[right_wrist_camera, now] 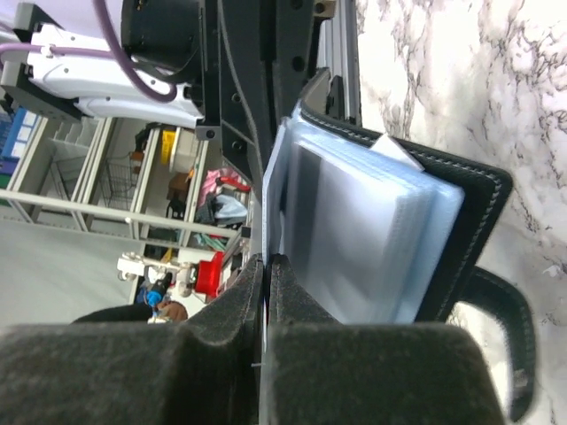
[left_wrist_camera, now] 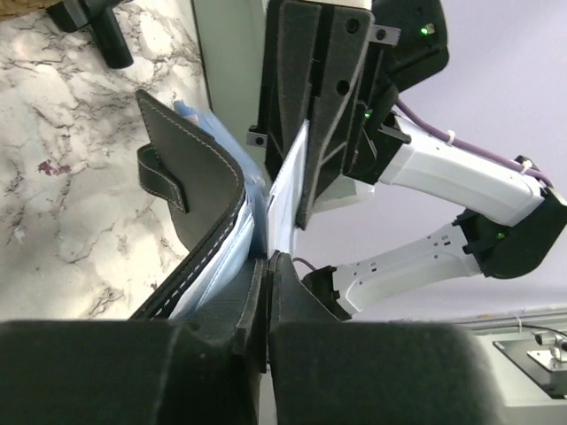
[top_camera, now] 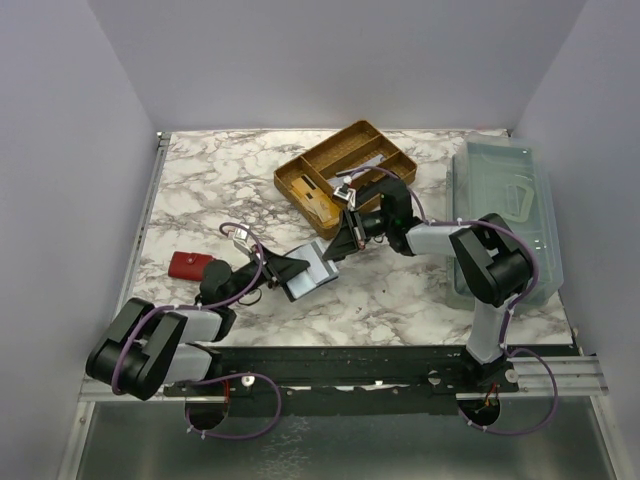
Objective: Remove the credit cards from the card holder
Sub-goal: Remove the credit card from the card holder.
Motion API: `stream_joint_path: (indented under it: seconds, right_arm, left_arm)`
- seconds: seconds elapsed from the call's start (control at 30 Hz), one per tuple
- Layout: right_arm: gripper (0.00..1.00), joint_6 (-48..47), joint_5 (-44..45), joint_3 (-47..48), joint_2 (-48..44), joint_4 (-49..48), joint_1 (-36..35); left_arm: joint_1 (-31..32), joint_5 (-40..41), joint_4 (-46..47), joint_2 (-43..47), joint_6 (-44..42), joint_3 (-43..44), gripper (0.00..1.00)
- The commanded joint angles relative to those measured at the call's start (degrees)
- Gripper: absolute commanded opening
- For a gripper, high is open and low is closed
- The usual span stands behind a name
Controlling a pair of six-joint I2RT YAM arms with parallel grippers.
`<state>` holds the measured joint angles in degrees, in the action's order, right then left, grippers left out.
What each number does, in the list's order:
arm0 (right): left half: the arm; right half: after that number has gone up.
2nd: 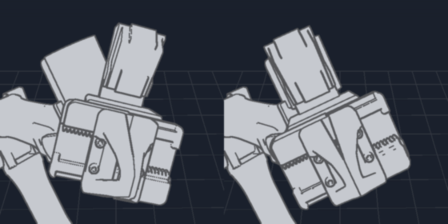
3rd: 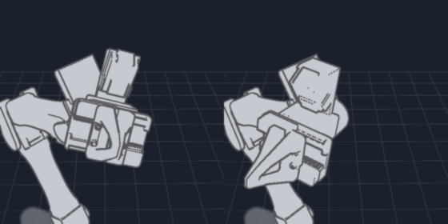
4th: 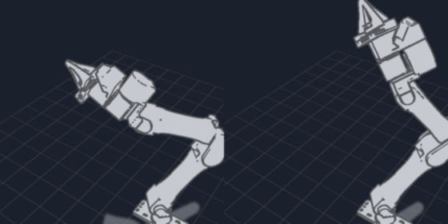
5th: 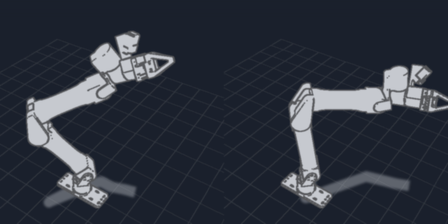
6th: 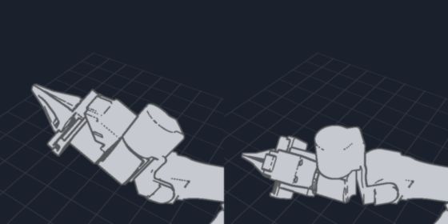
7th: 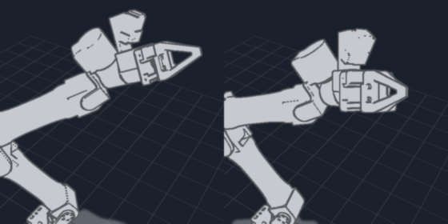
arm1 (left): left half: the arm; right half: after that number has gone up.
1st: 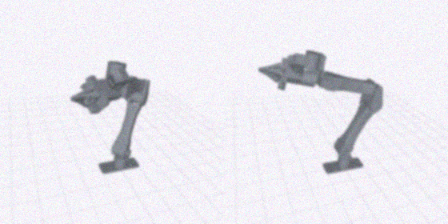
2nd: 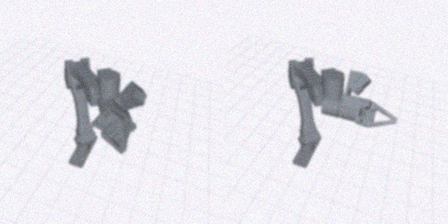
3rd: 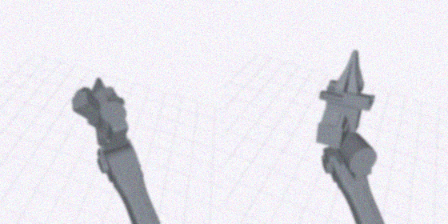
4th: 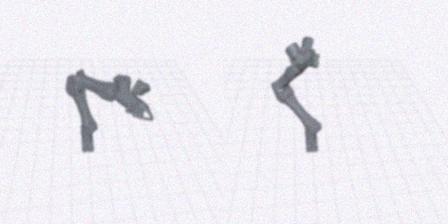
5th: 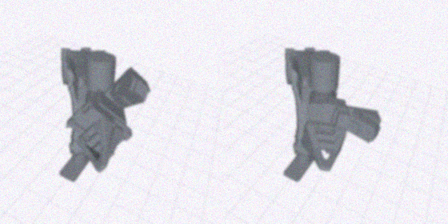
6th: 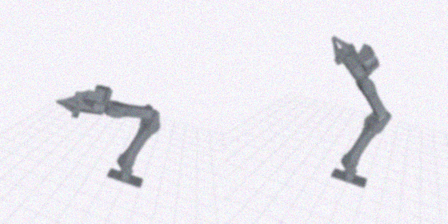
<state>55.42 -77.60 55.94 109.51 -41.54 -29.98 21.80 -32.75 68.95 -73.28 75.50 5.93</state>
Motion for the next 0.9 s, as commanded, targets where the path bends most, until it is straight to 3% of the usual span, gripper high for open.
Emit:
stream_joint_path:
  seconds: [0.0, 0.13, 0.27, 0.47, 0.63, 0.87]
  right_arm:
    - [0.04, -1.9, -1.1, 0.6, 0.3, 1.8, -1.8]
    - [0.12, -5.0, -2.0, 1.1, -0.9, 4.0, -1.7]
    - [0.29, -11.4, -3.0, 2.1, -3.9, 8.4, -0.1]
    - [0.46, -23.7, -1.1, 2.2, -10.2, 18.5, 3.9]
    - [0.61, -24.9, 0.5, 1.7, -9.1, 19.9, 5.9]
    - [0.8, -23.3, 0.8, 1.6, -6.4, 19.2, 5.9]
  left_arm:
    - [0.8, 2.0, 9.1, -1.0, 0.7, 0.9, 0.0]
    - [0.4, 1.5, 10.9, -1.2, -0.8, -0.6, 0.0]
    - [-0.7, -0.6, 11.3, 0.4, -2.6, -2.1, 0.0]
    - [-1.4, -1.2, 4.7, 6.4, -5.8, -3.2, 0.0]
    - [-1.4, -2.0, -0.8, 12.1, -8.0, -2.3, 0.0]
    - [-1.3, -5.5, -1.1, 14.8, -7.3, 0.1, 0.0]
